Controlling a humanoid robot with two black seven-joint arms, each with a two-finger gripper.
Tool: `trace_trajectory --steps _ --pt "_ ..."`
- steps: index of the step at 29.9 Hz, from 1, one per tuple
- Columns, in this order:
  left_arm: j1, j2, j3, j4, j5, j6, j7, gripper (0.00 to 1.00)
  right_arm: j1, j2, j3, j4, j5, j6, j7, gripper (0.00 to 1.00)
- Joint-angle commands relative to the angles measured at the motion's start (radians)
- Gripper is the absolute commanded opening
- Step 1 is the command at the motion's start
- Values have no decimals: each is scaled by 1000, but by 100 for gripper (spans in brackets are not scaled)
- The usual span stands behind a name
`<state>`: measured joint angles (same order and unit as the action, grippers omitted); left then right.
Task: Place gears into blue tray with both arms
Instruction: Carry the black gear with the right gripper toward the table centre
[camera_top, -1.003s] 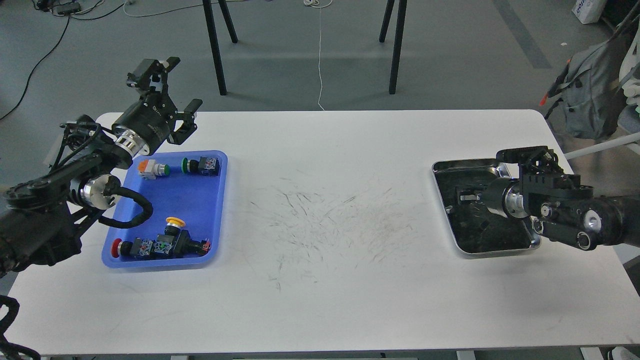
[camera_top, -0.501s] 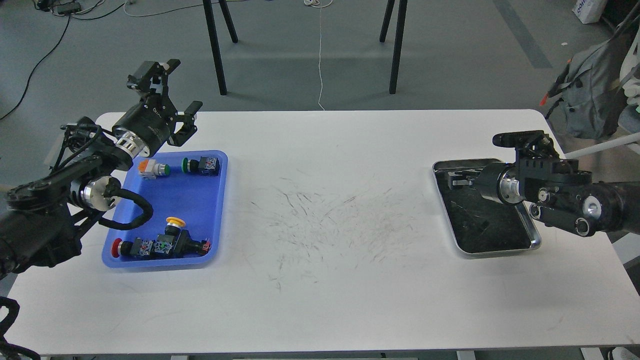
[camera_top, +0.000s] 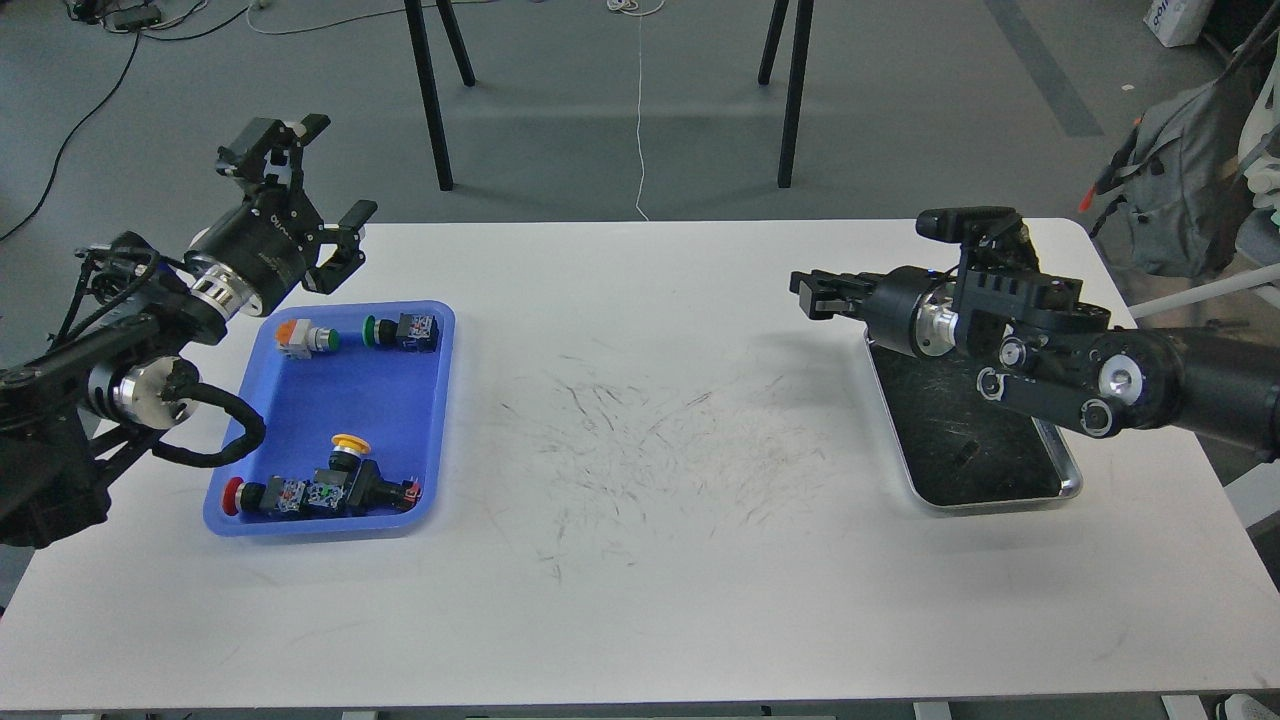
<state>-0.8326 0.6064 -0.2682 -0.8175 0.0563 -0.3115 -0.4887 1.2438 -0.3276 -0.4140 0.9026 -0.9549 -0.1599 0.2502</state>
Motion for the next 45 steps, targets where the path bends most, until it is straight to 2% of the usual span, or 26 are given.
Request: trace_trajectory --steps 1,6,15,23,45 --pt "4 7 0 -8 0 2 0 100 20 59 0 27 -62 -70 30 1" --pt "7 12 -2 -20 0 6 0 100 13 123 -3 70 -139 -154 58 1" --pt "7 21 -12 -22 0 9 0 100 -32 200 -22 75 -324 -210 95 1" --pt "9 22 -16 -22 0 11 0 100 -98 268 -68 58 -369 -253 110 1" --pt "24 35 -17 -23 -1 15 0 100 -173 323 -83 -33 -384 -257 110 1"
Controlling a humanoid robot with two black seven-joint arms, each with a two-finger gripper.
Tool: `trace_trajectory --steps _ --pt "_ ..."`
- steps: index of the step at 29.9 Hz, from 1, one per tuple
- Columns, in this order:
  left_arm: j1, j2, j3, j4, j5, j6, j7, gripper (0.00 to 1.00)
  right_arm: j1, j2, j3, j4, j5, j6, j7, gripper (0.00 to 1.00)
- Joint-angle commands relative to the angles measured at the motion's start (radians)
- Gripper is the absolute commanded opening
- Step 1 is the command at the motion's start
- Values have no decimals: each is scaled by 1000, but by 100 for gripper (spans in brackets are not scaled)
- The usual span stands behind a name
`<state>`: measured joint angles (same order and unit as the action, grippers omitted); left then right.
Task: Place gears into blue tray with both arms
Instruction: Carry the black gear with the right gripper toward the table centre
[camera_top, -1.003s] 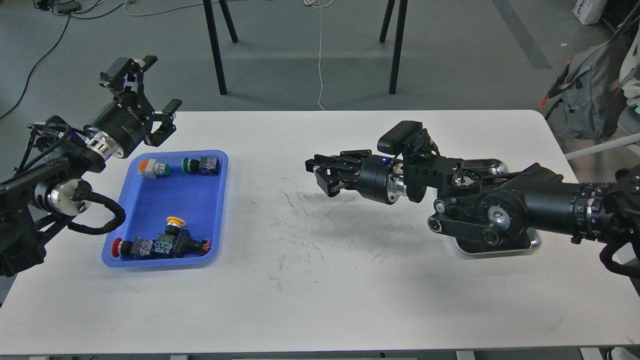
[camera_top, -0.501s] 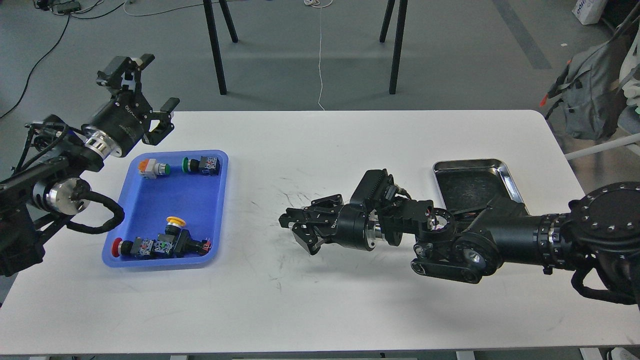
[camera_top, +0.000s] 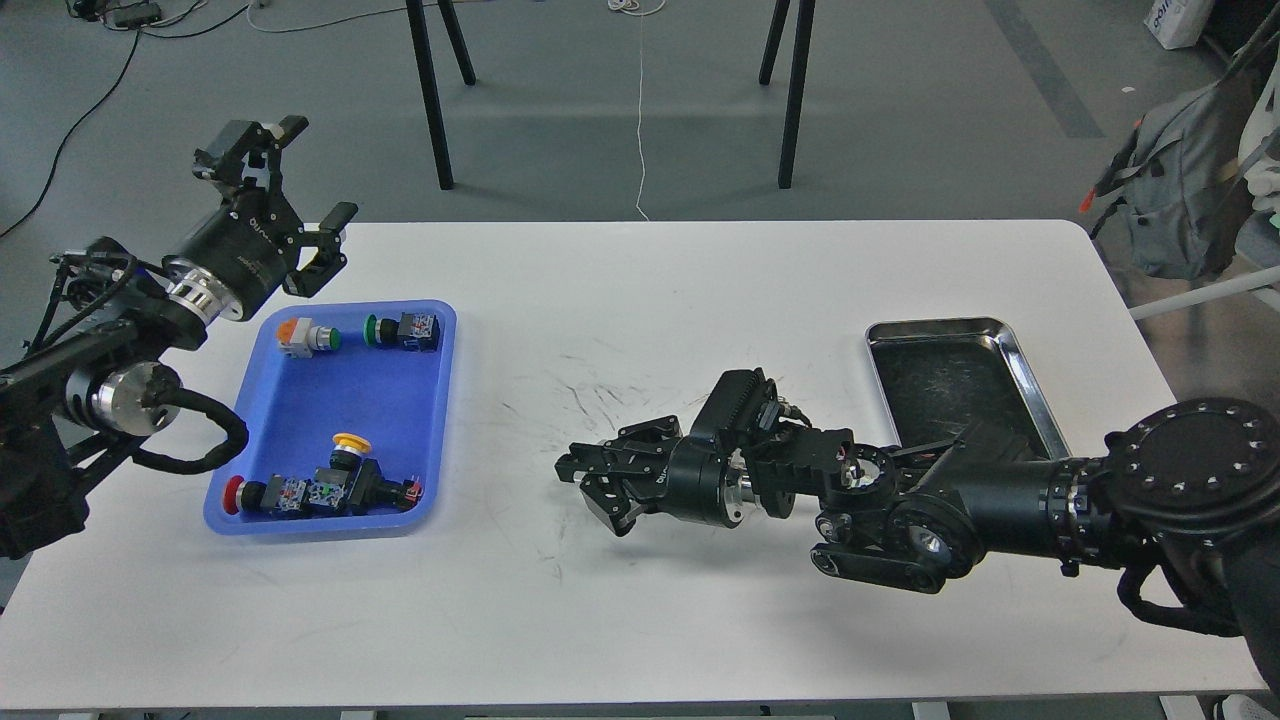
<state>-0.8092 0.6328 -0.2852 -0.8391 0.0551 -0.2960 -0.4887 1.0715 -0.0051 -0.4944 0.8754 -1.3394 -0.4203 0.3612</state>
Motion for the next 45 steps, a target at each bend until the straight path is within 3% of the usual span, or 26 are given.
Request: trace_trajectory --steps 1,6,13,29,32,45 --pt "1 11 0 -2 0 -2 0 100 -4 1 -3 -7 0 3 -1 1" --pt "1 18 0 -2 0 -2 0 100 -10 1 -4 -9 0 6 -1 3" --pt "1 22 0 -2 0 -2 0 100 -10 1 -4 -3 0 17 -1 17" --pt "2 24 0 -2 0 -2 0 100 -8 -1 -20 -4 3 14 -1 35" --pt "7 24 -9 -2 2 -2 0 100 -10 -1 -20 -3 3 14 -2 44" --pt "16 25 -20 -24 8 -44 0 100 5 -9 6 -3 19 6 -2 46"
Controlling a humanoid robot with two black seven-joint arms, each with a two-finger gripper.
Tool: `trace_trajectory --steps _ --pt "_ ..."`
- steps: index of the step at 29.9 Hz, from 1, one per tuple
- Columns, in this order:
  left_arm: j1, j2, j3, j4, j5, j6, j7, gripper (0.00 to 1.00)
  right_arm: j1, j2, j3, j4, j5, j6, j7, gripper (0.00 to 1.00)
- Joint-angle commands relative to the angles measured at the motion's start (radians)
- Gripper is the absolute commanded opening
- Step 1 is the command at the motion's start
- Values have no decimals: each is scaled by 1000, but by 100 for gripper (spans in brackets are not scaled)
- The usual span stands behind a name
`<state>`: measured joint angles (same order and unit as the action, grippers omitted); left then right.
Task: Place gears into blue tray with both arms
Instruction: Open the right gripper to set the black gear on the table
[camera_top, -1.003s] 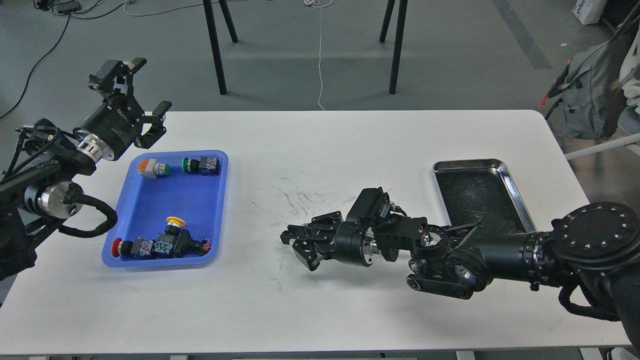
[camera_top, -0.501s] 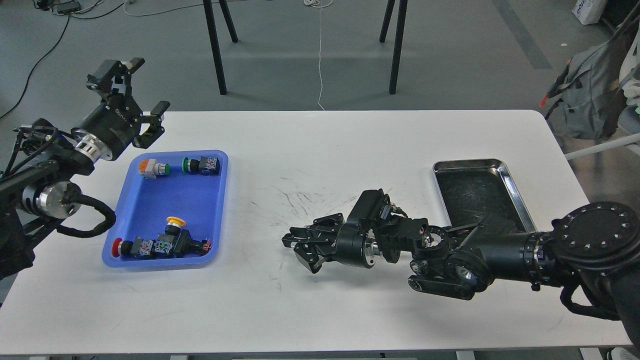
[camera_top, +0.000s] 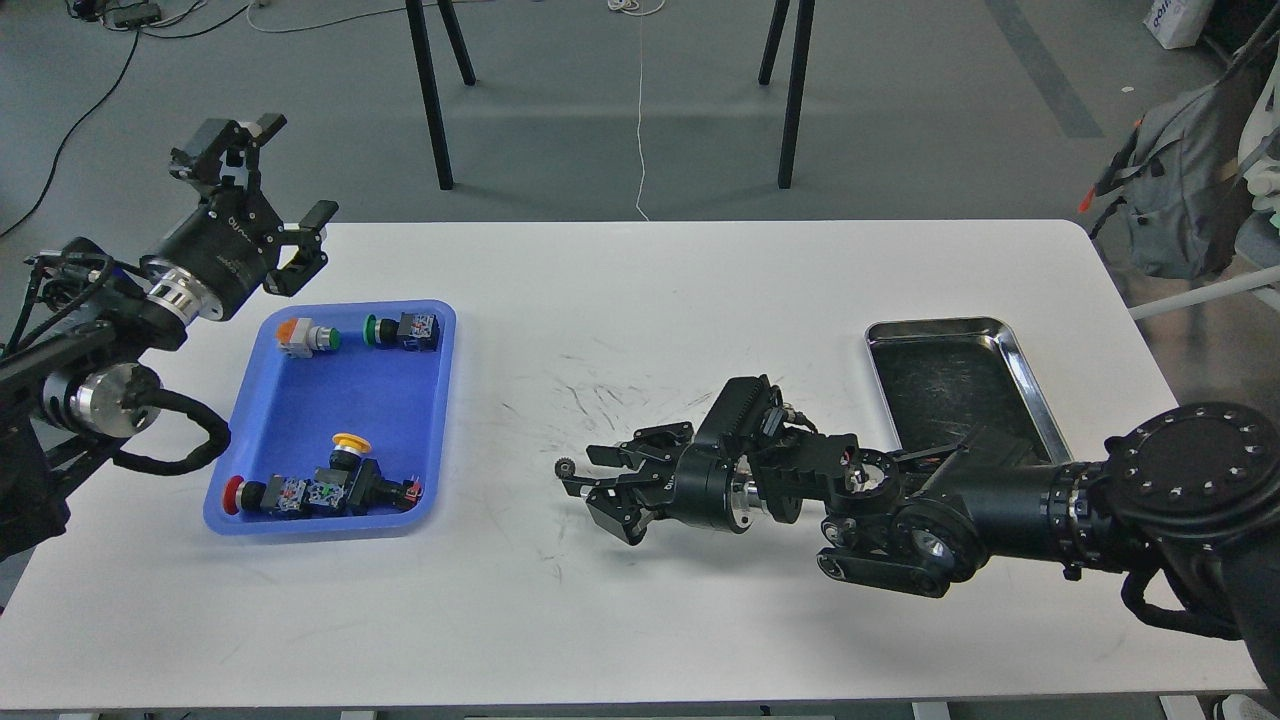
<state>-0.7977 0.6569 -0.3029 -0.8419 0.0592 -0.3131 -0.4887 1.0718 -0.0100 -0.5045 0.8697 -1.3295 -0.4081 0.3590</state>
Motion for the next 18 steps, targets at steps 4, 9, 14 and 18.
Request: trace_trajectory --steps 4,9,14,18 --pt "8 -9 -35 -26 -4 -21 0 100 5 -36 90 5 12 -6 0 52" --pt "12 -13 -65 -26 -9 -41 0 99 2 -76 155 2 13 -2 0 53" --pt "15 -37 -62 -49 -7 -109 0 98 -3 -116 251 3 24 2 -2 56" --pt "15 -45 -56 -65 -10 -101 0 99 -3 -145 333 0 163 6 -6 64"
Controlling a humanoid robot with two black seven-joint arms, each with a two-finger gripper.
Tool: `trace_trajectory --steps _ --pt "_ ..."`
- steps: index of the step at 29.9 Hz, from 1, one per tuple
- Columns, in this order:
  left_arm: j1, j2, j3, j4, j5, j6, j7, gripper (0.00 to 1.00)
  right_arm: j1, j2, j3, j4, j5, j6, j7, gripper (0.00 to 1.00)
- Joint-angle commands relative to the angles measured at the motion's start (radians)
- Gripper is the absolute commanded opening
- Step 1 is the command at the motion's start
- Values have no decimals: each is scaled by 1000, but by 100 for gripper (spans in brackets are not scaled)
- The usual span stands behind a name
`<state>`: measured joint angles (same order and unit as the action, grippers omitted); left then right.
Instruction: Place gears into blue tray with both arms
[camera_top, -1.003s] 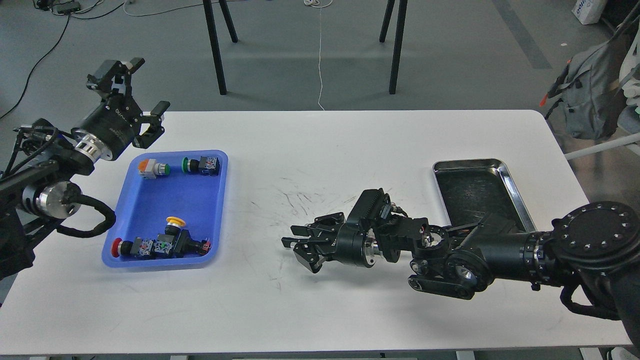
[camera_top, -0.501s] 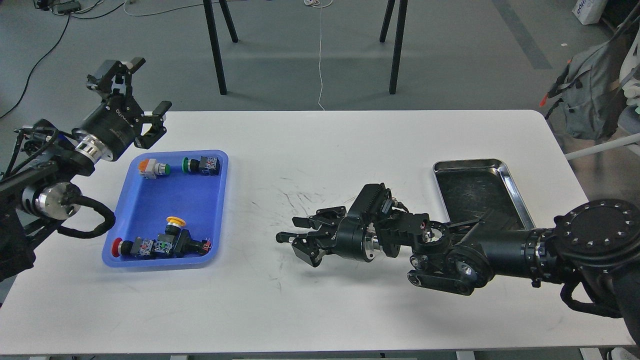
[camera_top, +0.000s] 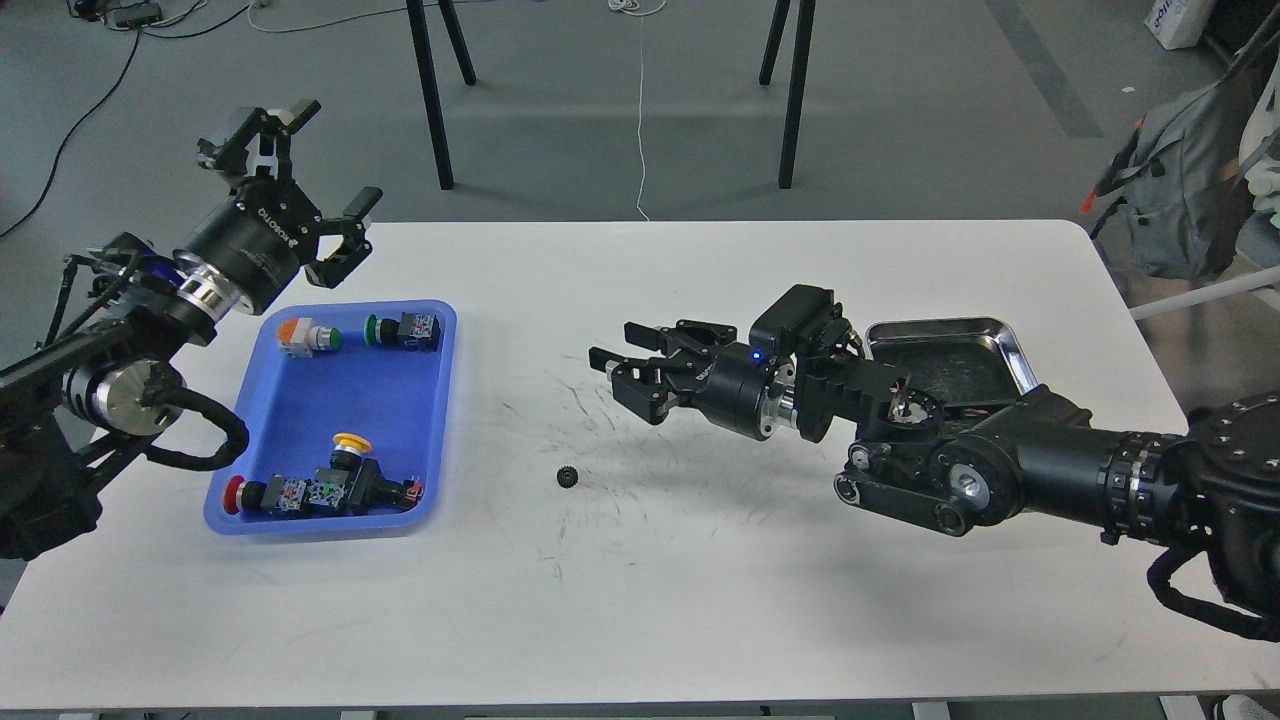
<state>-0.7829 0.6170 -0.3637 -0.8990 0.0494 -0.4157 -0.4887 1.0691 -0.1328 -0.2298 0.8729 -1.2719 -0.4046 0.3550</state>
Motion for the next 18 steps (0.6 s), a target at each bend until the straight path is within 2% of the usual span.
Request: trace_trajectory --steps 1,9,16,18 --pt "1 -5 8 -14 0 3 0 99 5 -27 72 -2 152 6 -2 64" --pt "-7 62 160 -104 94 24 0 100 -5 -113 213 -5 330 26 -4 64" --pt "-13 188 178 -349 325 95 0 100 -20 -159 259 -6 460 30 -5 64" --pt "-10 210 193 -382 346 113 0 100 -38 -166 276 -6 482 29 -5 64"
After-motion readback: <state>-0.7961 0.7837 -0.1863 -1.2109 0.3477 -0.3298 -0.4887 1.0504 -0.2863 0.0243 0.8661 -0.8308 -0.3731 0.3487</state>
